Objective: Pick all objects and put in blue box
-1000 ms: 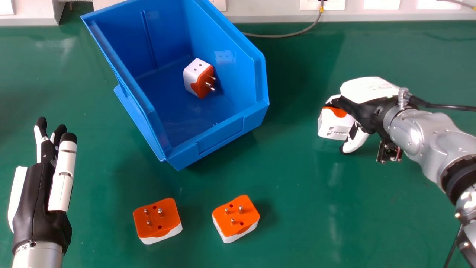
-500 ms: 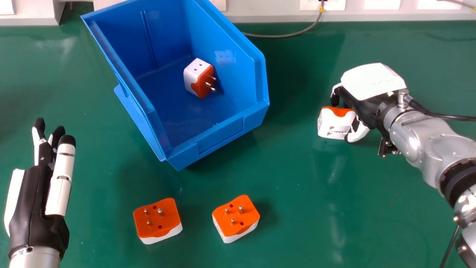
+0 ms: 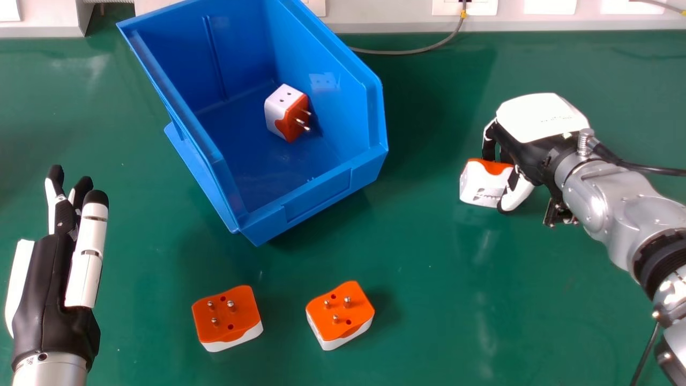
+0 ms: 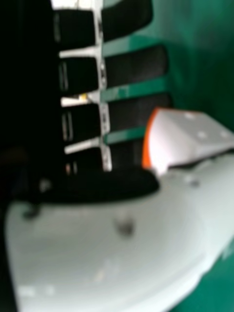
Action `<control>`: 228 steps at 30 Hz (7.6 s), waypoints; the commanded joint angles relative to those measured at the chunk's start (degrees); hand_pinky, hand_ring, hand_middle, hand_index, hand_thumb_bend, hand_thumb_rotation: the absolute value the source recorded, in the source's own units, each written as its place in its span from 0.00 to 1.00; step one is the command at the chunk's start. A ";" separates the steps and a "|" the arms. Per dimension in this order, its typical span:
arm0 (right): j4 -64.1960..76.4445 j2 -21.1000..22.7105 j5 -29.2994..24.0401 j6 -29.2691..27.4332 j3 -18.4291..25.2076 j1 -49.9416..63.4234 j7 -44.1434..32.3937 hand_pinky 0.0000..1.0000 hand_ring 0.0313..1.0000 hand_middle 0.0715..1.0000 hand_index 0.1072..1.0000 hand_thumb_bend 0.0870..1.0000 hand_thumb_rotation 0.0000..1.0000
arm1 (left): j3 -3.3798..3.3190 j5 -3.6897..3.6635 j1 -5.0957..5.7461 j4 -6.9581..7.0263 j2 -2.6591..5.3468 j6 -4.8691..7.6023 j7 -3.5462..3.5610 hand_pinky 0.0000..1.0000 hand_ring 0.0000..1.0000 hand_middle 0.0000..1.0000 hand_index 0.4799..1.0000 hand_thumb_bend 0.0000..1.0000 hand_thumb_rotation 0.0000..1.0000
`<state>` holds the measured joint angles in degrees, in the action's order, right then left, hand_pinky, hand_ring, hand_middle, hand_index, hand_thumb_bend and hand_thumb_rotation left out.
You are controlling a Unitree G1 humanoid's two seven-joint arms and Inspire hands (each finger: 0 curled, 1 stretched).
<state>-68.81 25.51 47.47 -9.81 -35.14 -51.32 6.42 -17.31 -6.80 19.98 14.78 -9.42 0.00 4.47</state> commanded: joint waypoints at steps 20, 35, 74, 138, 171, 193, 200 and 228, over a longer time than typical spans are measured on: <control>-0.21 -0.18 -3.07 3.65 2.74 -0.46 -1.40 0.09 0.13 0.19 0.41 0.45 0.12 | 0.18 0.11 -0.77 1.25 0.52 -0.07 -1.07 0.98 0.99 1.00 0.98 0.21 0.91; 5.45 0.39 -8.29 4.77 7.34 1.06 -3.93 0.07 0.09 0.13 0.41 0.44 0.13 | 0.35 0.51 -1.92 0.17 0.55 -0.33 -1.33 0.98 0.99 1.00 0.98 0.22 0.92; 67.75 6.59 -16.35 10.36 23.50 30.63 -17.50 0.04 0.05 0.08 0.41 0.43 0.14 | 1.10 2.46 -6.24 -3.24 0.49 -1.99 -2.86 0.96 0.99 0.99 0.97 0.24 0.92; -0.53 -35.71 -13.35 20.11 12.18 -22.25 0.68 0.06 0.08 0.12 0.41 0.44 0.12 | 5.15 5.14 -5.21 0.28 3.84 -2.16 -6.03 0.95 0.98 0.98 0.95 0.23 0.88; 0.55 -34.52 -18.51 17.08 12.03 -19.02 -2.12 0.83 0.99 0.99 0.99 0.51 0.31 | 6.17 5.97 -6.15 -0.01 4.70 -2.22 -6.95 0.95 0.98 0.98 0.95 0.24 0.89; 35.62 -26.81 -13.45 18.22 9.73 -0.29 -0.01 0.85 1.00 1.00 1.00 0.43 0.14 | 6.98 6.90 -8.04 -1.70 4.27 -2.40 -7.37 0.95 0.97 0.97 0.95 0.23 0.89; 59.67 -19.06 -9.74 15.23 9.04 14.27 -2.00 0.87 1.00 1.00 1.00 0.35 0.04 | 6.58 6.52 -9.51 -2.78 3.90 -3.32 -7.12 0.95 0.97 0.97 0.95 0.22 0.90; 93.01 4.20 -16.27 -5.64 24.90 66.35 -11.81 0.88 0.99 1.00 0.99 0.30 0.12 | 6.40 7.44 -9.84 -2.30 3.35 -4.47 -7.04 0.97 0.98 0.98 0.97 0.23 0.91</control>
<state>23.75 28.82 30.71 -14.16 -11.06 14.67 -4.87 -10.95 0.11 10.45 11.57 -5.58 -5.55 -2.55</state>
